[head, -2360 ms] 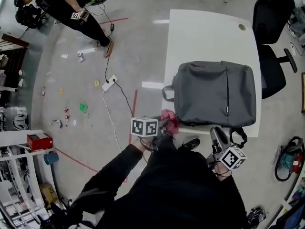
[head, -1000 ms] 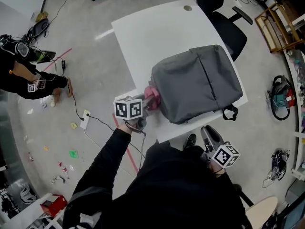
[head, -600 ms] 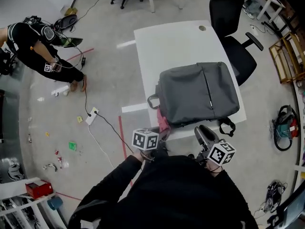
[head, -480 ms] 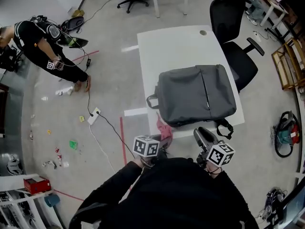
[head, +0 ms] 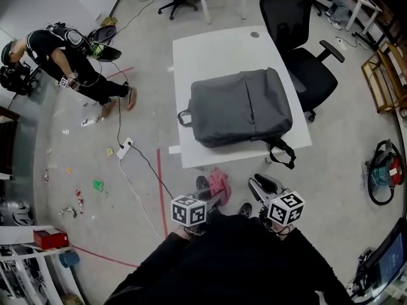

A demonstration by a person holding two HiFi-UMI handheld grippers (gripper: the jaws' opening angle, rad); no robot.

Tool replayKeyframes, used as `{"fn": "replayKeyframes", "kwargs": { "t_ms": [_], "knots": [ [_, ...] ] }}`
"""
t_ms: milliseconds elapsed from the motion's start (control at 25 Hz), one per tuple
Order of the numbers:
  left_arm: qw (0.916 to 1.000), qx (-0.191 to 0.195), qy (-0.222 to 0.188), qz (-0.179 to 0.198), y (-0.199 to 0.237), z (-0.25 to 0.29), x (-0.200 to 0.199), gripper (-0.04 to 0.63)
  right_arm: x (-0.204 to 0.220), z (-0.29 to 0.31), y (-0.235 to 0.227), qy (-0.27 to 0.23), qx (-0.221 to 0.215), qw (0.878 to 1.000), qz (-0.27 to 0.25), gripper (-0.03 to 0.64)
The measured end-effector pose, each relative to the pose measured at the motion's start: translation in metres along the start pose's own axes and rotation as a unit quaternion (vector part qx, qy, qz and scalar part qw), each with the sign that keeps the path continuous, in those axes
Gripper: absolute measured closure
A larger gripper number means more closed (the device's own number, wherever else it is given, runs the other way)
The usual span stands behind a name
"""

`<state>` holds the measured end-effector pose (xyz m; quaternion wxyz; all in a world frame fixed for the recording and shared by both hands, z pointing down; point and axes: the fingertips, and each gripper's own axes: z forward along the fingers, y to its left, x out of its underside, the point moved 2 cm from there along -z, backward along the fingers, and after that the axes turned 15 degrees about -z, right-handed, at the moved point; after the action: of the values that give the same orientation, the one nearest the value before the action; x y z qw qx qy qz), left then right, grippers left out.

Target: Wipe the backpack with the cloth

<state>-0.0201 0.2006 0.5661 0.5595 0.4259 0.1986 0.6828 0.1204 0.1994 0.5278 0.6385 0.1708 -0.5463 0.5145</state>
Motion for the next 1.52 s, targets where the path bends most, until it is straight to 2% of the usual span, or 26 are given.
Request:
{"fn": "replayKeyframes", "kwargs": {
  "t_ms": [240,520,600,720,880,1120,1320,1520],
  "knots": [
    [0.9978,-0.027,0.003,0.06,-0.014,-0.026,0.026,0.509,0.022,-0.023,0.023,0.01,0.004,1.0,0.002,0.528],
    [0.9927,-0.021,0.019,0.117,-0.021,-0.022,0.027,0.509,0.012,-0.022,0.018,-0.003,0.031,0.999,-0.008,0.534],
    [0.9938,-0.021,0.0,0.109,-0.007,-0.046,0.023,0.509,0.013,-0.007,0.035,-0.009,0.028,1.0,-0.006,0.534],
    [0.9967,-0.018,-0.031,0.073,0.016,-0.08,0.021,0.51,0.013,0.011,0.065,-0.01,0.013,1.0,-0.009,0.534],
    [0.9991,-0.001,-0.017,0.038,0.038,-0.105,0.023,0.509,0.008,0.013,0.094,0.001,0.03,0.999,-0.019,0.534],
    [0.9988,0.005,0.007,0.049,0.059,-0.119,0.022,0.51,0.017,0.016,0.116,0.002,0.055,0.998,-0.026,0.535],
    [0.9971,0.022,0.012,0.072,0.051,-0.113,0.013,0.509,0.01,0.018,0.119,-0.003,0.066,0.997,-0.037,0.535],
    [0.994,0.04,0.047,0.09,0.046,-0.125,0.026,0.509,0.019,0.002,0.143,-0.001,0.095,0.995,-0.027,0.54]
  ]
}}
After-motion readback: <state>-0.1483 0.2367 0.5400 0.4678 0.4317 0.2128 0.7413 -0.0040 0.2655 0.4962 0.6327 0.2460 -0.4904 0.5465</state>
